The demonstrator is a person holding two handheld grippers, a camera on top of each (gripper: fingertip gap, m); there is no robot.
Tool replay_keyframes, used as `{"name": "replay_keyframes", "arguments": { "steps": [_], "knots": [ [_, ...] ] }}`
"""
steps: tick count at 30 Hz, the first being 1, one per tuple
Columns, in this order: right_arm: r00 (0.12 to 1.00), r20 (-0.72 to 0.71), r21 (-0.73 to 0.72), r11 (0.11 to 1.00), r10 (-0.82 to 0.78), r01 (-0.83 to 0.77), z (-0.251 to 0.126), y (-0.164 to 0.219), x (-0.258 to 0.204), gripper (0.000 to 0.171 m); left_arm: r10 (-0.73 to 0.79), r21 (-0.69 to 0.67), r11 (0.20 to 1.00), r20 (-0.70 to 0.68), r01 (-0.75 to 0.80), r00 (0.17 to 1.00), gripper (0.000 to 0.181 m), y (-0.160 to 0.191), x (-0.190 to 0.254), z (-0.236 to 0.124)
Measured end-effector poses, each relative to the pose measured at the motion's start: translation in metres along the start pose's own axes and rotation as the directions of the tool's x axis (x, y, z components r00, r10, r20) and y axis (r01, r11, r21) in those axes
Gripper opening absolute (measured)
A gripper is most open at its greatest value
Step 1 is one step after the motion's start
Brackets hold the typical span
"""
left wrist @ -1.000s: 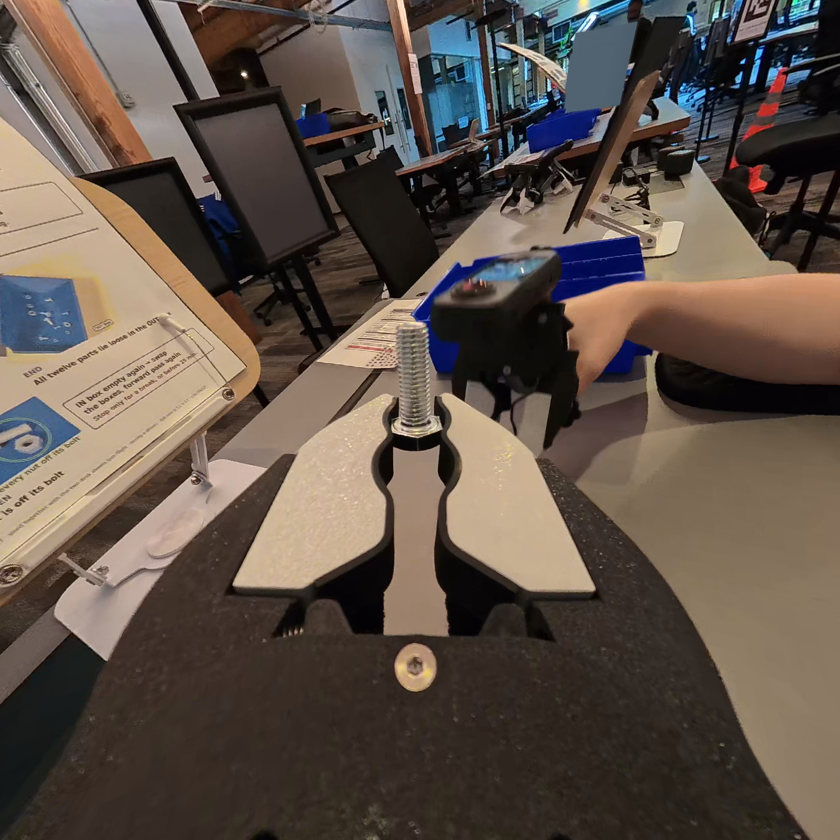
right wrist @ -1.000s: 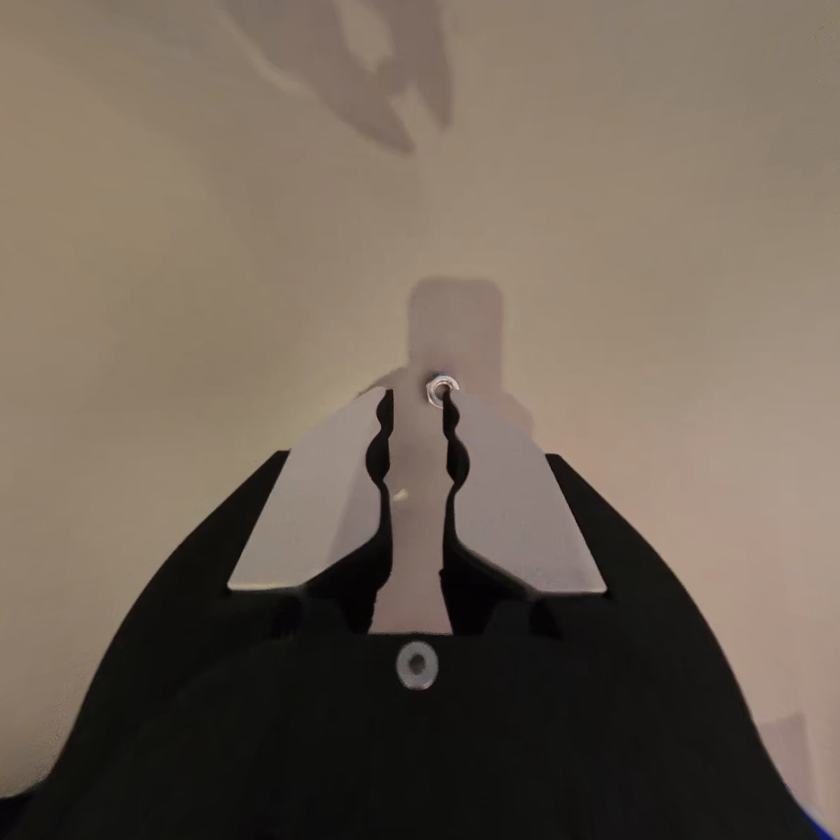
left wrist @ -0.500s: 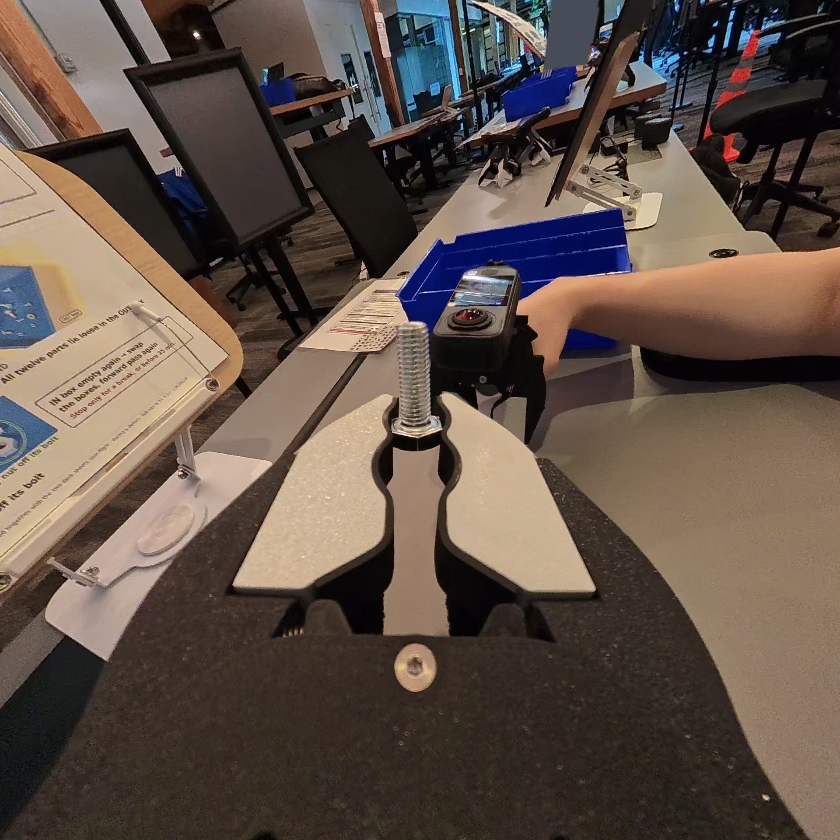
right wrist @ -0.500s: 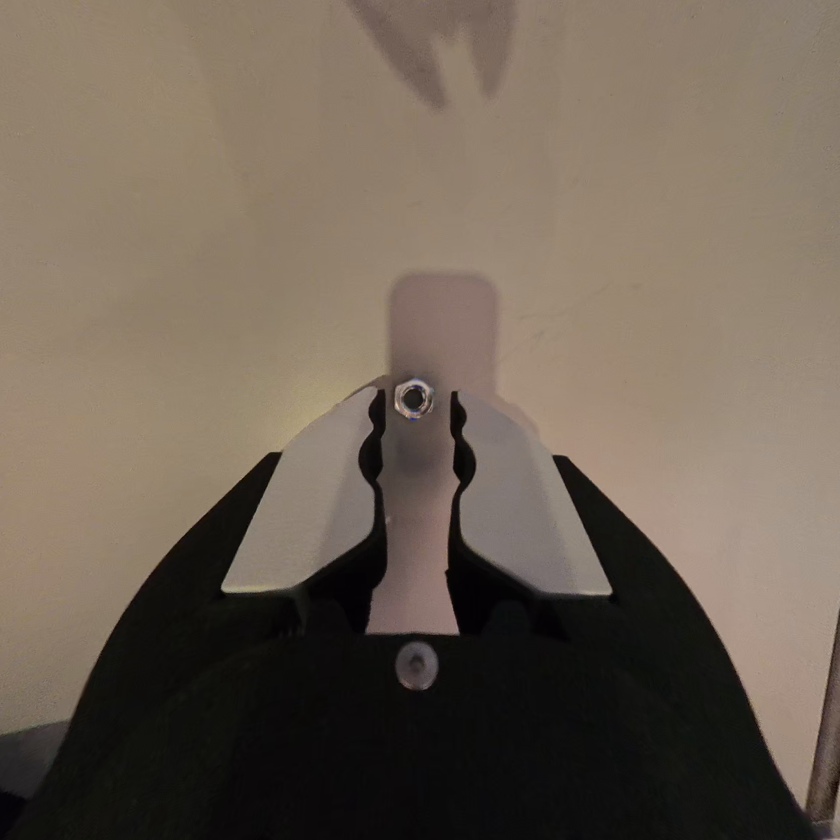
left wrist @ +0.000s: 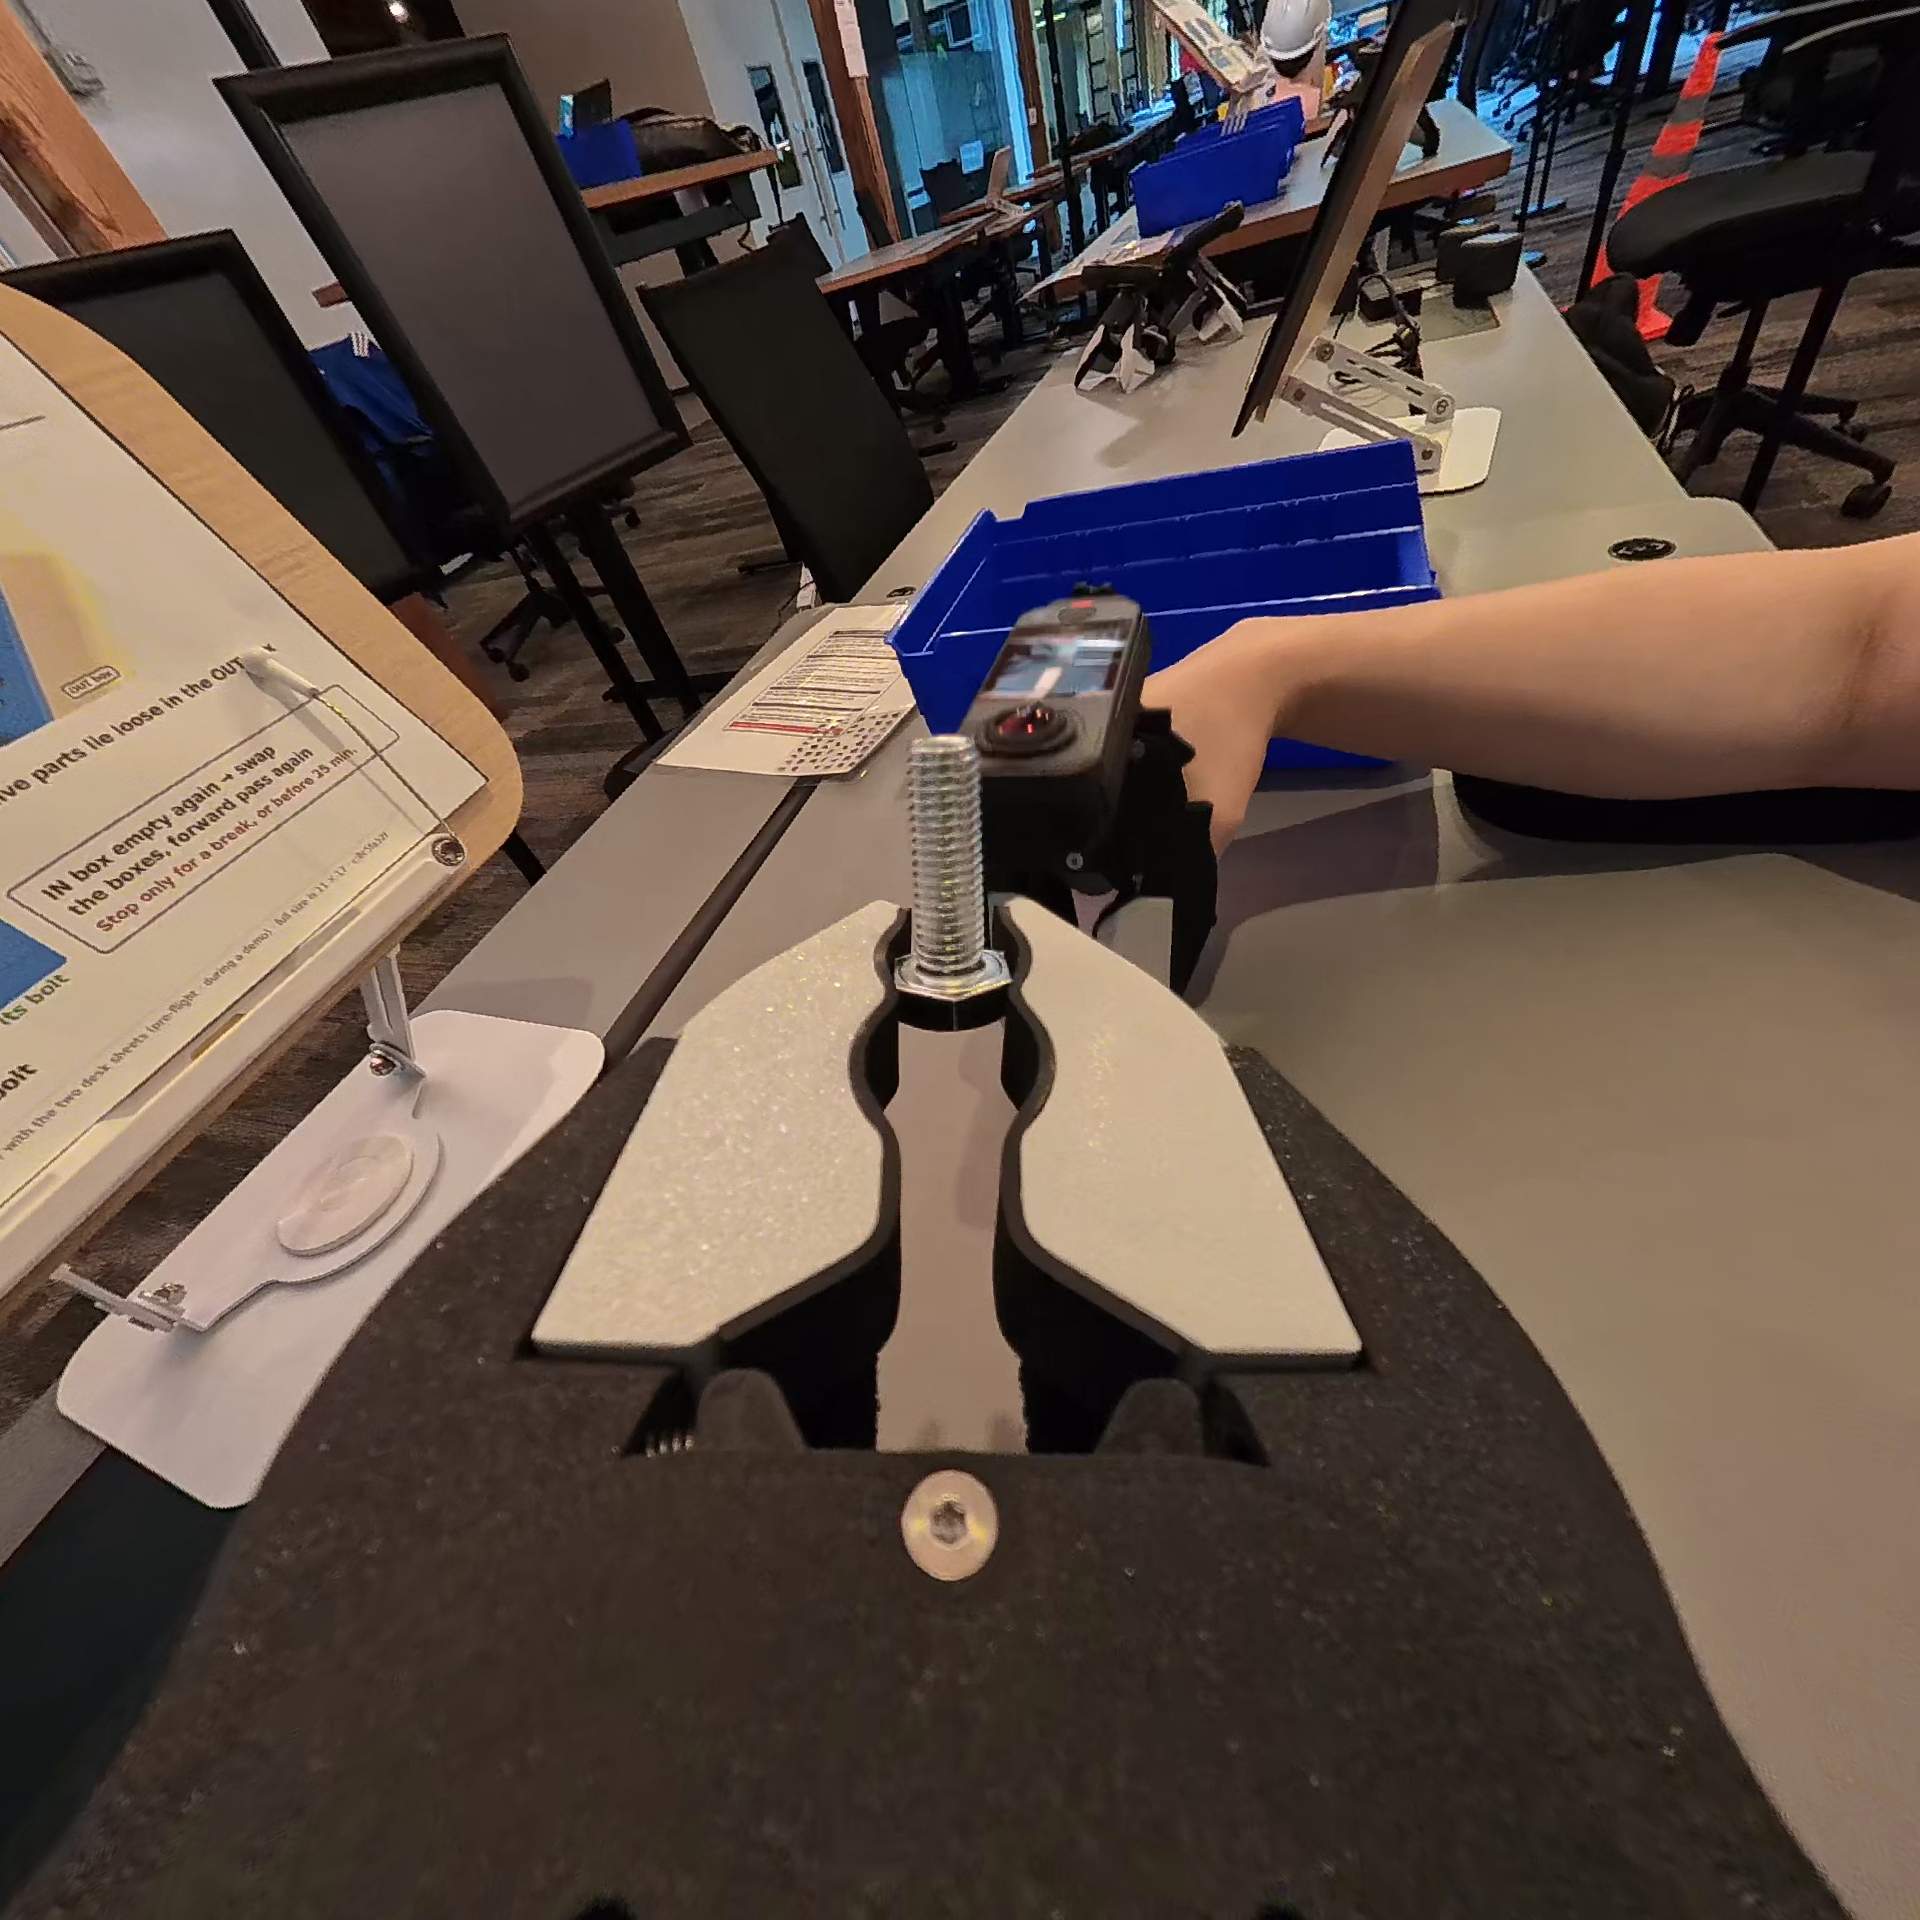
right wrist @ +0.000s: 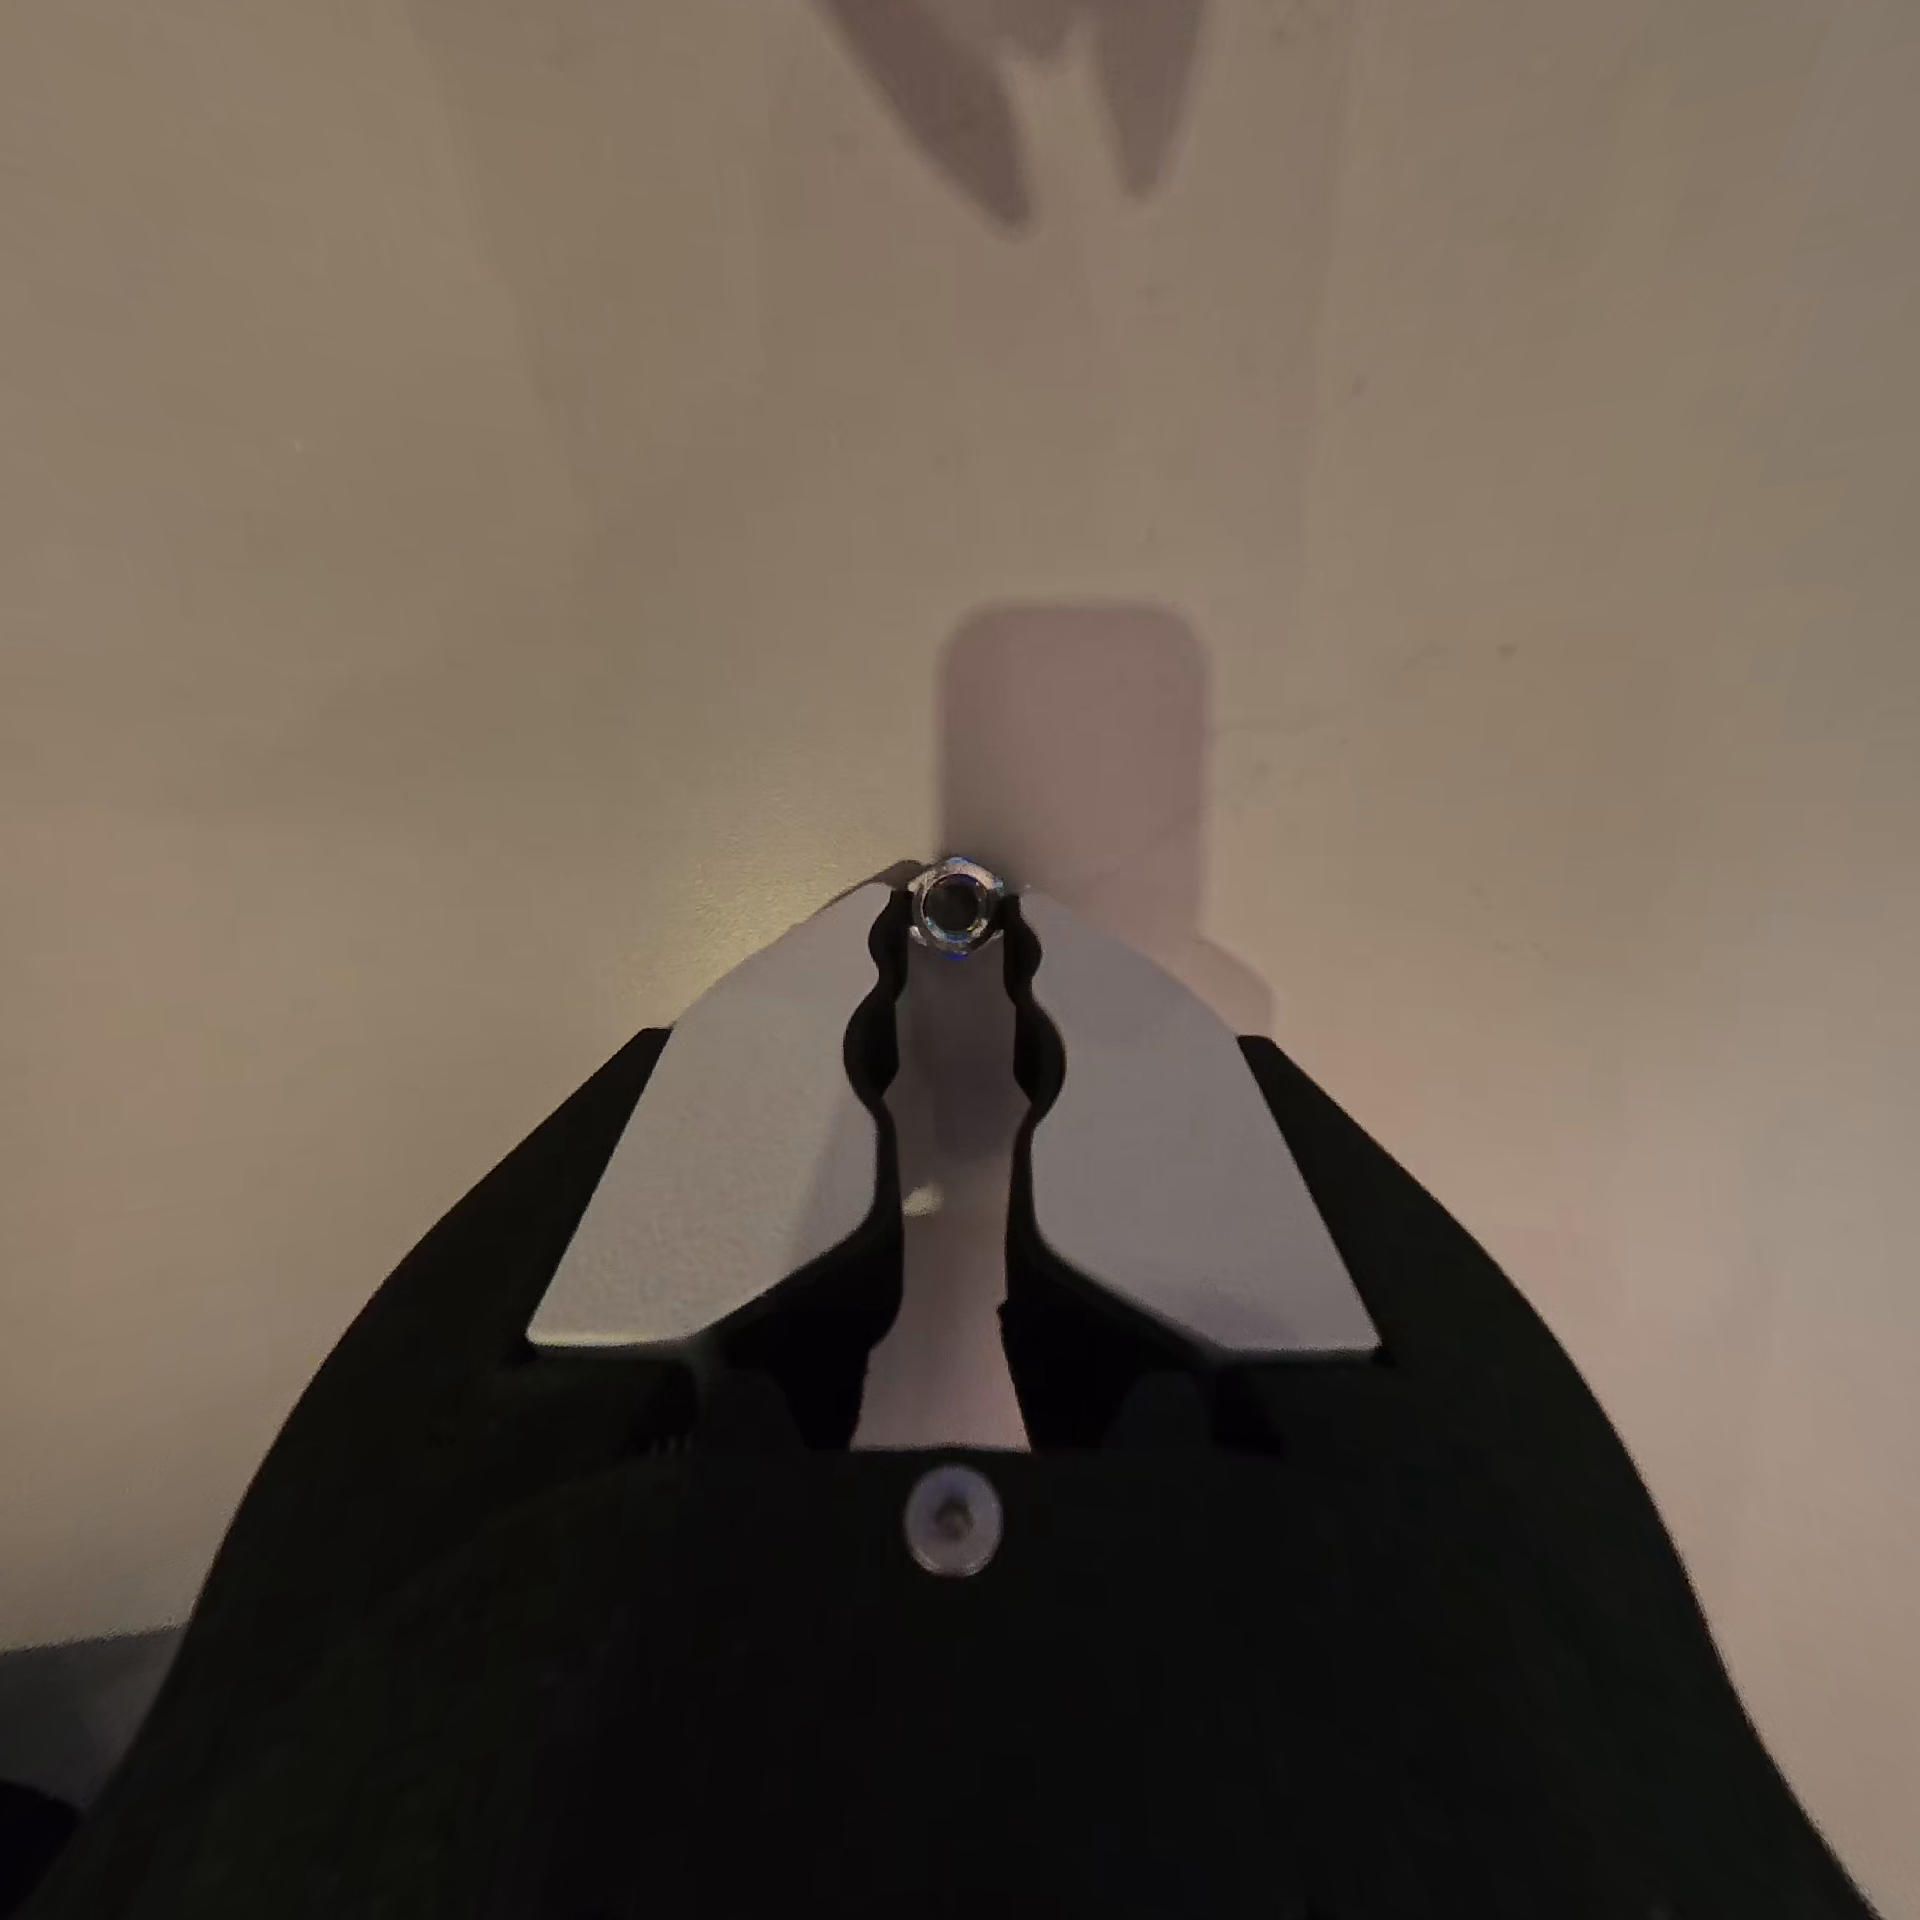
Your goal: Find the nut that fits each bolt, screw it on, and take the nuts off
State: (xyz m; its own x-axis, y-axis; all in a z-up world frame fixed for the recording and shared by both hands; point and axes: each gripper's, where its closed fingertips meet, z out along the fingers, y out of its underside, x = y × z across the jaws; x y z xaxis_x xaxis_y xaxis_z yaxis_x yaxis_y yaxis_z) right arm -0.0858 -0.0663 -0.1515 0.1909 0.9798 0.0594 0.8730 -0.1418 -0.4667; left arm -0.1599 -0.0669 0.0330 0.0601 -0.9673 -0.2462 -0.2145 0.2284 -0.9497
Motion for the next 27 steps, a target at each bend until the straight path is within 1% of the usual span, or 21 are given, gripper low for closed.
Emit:
{"name": "replay_keyframes", "arguments": {
  "steps": [2,3,6,8,10,11,13,16,20,24,27],
  "knots": [
    [1.000,-0.010,0.059,0.998,0.004,-0.004,-0.014,-0.010,-0.001,0.017,-0.002,-0.006,1.000,-0.008,0.002,1.000,0.014,0.003,0.001,0.002],
    [1.000,-0.028,0.100,0.995,0.003,0.000,-0.028,-0.019,-0.001,0.017,-0.005,-0.009,1.000,-0.013,0.005,1.000,0.014,0.005,0.003,0.003],
    [0.997,-0.082,0.265,0.964,-0.012,0.033,-0.088,-0.064,-0.010,0.017,-0.003,-0.020,1.000,-0.036,0.002,0.999,0.014,0.010,0.009,0.009],
    [0.987,-0.157,0.366,0.926,-0.032,0.088,-0.130,-0.096,-0.016,0.017,-0.008,-0.020,1.000,-0.054,0.007,0.998,0.014,0.011,0.015,0.014],
    [0.975,-0.218,0.449,0.884,-0.034,0.131,-0.161,-0.121,-0.025,0.017,-0.028,-0.016,1.000,-0.095,0.026,0.995,0.014,0.012,0.024,0.018],
    [0.971,-0.234,0.478,0.865,-0.042,0.152,-0.170,-0.129,-0.032,0.017,-0.031,-0.014,0.999,-0.112,0.030,0.993,0.014,0.013,0.028,0.019],
    [0.967,-0.245,0.491,0.850,-0.074,0.190,-0.175,-0.136,-0.047,0.017,-0.018,-0.019,1.000,-0.135,0.016,0.991,0.014,0.014,0.036,0.022],
    [0.957,-0.265,0.484,0.842,-0.119,0.239,-0.168,-0.140,-0.059,0.017,-0.005,-0.018,1.000,-0.185,0.001,0.983,0.014,0.015,0.050,0.026],
    [0.944,-0.288,0.467,0.837,-0.162,0.286,-0.162,-0.144,-0.066,0.017,0.036,-0.032,0.999,-0.230,-0.044,0.972,0.014,0.016,0.066,0.030],
    [0.944,-0.267,0.434,0.851,-0.193,0.297,-0.153,-0.139,-0.069,0.017,0.054,-0.027,0.998,-0.258,-0.063,0.965,0.014,0.012,0.075,0.030],
    [0.945,-0.239,0.447,0.839,-0.223,0.311,-0.152,-0.138,-0.076,0.017,0.065,-0.029,0.997,-0.275,-0.076,0.959,0.014,0.012,0.080,0.029]
  ]
}}
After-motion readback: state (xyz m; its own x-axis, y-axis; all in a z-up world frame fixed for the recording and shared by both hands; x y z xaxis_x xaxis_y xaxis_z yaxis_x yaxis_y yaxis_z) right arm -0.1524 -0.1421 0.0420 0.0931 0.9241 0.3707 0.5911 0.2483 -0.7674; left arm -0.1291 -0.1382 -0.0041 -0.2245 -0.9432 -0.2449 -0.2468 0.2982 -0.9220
